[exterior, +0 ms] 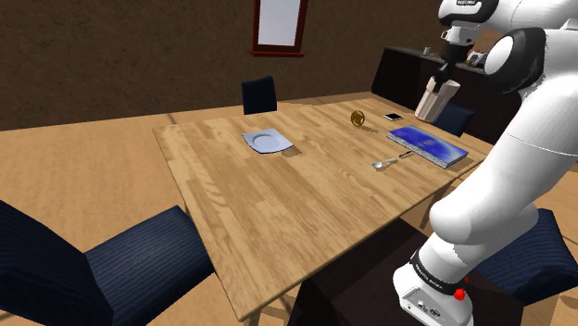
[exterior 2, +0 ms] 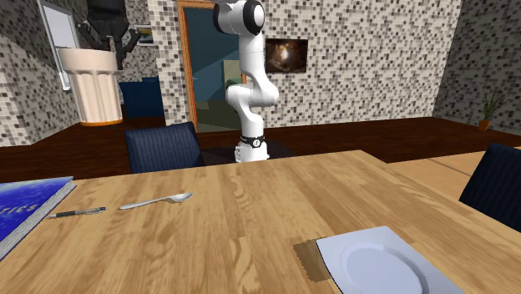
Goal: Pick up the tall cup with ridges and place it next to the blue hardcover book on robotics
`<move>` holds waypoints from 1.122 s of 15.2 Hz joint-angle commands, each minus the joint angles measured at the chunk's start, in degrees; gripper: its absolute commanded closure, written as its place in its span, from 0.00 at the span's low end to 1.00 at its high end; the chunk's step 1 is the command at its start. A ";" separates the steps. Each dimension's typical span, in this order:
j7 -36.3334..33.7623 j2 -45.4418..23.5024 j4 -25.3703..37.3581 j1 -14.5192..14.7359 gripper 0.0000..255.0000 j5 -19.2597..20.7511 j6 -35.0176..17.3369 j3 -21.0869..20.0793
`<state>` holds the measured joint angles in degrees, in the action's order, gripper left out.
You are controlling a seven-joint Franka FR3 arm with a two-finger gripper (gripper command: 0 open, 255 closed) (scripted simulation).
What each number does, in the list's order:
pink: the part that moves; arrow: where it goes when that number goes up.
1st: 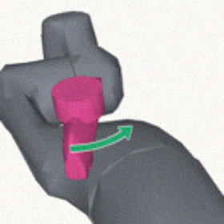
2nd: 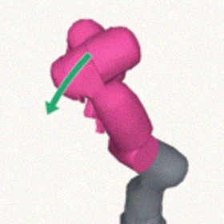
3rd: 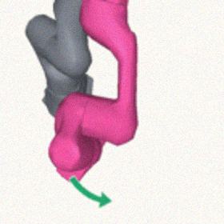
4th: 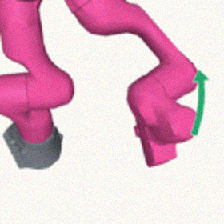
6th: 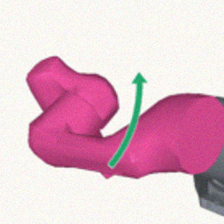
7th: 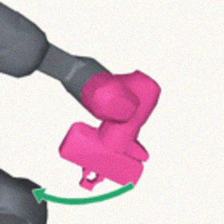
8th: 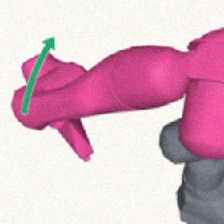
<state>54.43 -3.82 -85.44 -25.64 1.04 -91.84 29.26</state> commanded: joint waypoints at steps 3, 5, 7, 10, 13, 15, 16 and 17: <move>6.46 -2.45 2.36 -3.74 1.00 -1.83 0.01 2.81; 9.58 -4.00 4.01 -5.72 1.00 -2.99 0.29 4.08; 12.73 -5.87 6.04 -7.95 1.00 -4.37 0.72 5.22; 16.14 -7.99 7.57 -10.50 1.00 -5.96 0.50 6.33; 15.82 -7.08 4.14 -9.97 1.00 -5.40 -2.18 6.22; 15.63 -6.59 2.00 -9.69 1.00 -5.10 -3.90 6.16; 15.55 -6.38 0.97 -9.56 1.00 -4.97 -4.75 6.13; 15.47 -6.19 -0.02 -9.44 1.00 -4.86 -5.59 6.10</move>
<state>69.99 -10.39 -84.24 -35.25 -4.02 -96.44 35.38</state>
